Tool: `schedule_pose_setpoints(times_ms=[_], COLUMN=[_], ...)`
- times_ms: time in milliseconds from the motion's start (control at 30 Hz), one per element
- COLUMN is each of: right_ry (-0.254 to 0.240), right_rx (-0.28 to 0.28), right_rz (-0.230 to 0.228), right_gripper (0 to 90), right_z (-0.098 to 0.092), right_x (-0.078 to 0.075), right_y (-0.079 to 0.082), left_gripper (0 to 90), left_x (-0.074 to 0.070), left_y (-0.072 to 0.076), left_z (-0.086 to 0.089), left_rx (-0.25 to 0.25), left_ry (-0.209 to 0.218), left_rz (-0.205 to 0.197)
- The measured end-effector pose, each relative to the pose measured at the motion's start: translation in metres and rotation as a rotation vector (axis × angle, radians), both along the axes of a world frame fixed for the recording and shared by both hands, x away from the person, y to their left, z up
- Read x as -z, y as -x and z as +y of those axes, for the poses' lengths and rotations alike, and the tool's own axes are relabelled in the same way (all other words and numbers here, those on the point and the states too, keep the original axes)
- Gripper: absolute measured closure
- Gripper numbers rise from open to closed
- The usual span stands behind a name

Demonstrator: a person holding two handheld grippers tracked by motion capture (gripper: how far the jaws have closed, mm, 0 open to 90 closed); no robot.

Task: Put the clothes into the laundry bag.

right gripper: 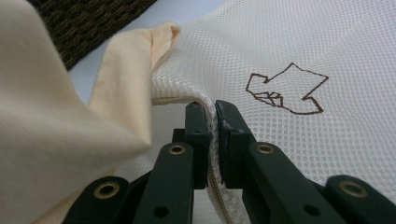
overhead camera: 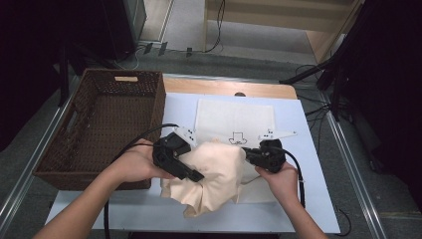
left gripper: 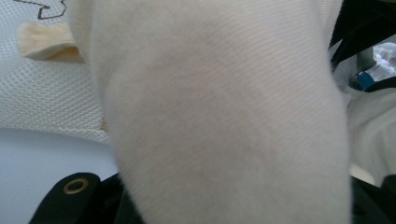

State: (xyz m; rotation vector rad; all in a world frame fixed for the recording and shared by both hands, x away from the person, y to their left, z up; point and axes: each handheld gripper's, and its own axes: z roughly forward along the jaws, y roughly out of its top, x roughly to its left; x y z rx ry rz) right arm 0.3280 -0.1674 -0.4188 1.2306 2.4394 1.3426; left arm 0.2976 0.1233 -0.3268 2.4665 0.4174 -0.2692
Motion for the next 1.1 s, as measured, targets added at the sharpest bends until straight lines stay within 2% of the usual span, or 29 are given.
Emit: schedule_pose_setpoints(times_ms=[233, 300, 400, 533, 667, 867, 1100], right_ry=[-0.008, -0.011, -0.01, -0.012, -0.014, -0.033, -0.035], right_rx=[-0.001, -0.002, -0.003, -0.002, -0.003, 0.002, 0.007], right_rz=[0.001, 0.001, 0.004, 0.002, -0.005, -0.012, -0.029], right_gripper=[84.6, 84.6, 84.7, 84.7, 84.7, 84.8, 84.8], right_z=[-0.002, -0.002, -0.001, 0.0, -0.001, -0.002, -0.003], right_x=[-0.002, -0.002, -0.002, -0.003, -0.005, -0.01, -0.017], right_y=[0.0, 0.0, 0.0, 0.0, 0.001, 0.002, 0.004], left_gripper=[64.7, 64.7, 64.7, 64.7, 64.7, 64.6, 64.6], left_x=[0.016, 0.018, 0.021, 0.027, 0.034, 0.047, 0.059], left_y=[0.0, 0.001, 0.002, 0.001, 0.001, -0.002, -0.005], left_z=[-0.008, -0.01, -0.013, -0.016, -0.02, -0.026, -0.03], left_rx=[-0.002, -0.006, -0.002, 0.003, -0.019, -0.038, -0.072], left_ry=[-0.017, -0.028, -0.018, -0.028, -0.036, -0.074, -0.073], left_rz=[0.019, 0.005, 0.007, 0.016, 0.022, 0.033, 0.052])
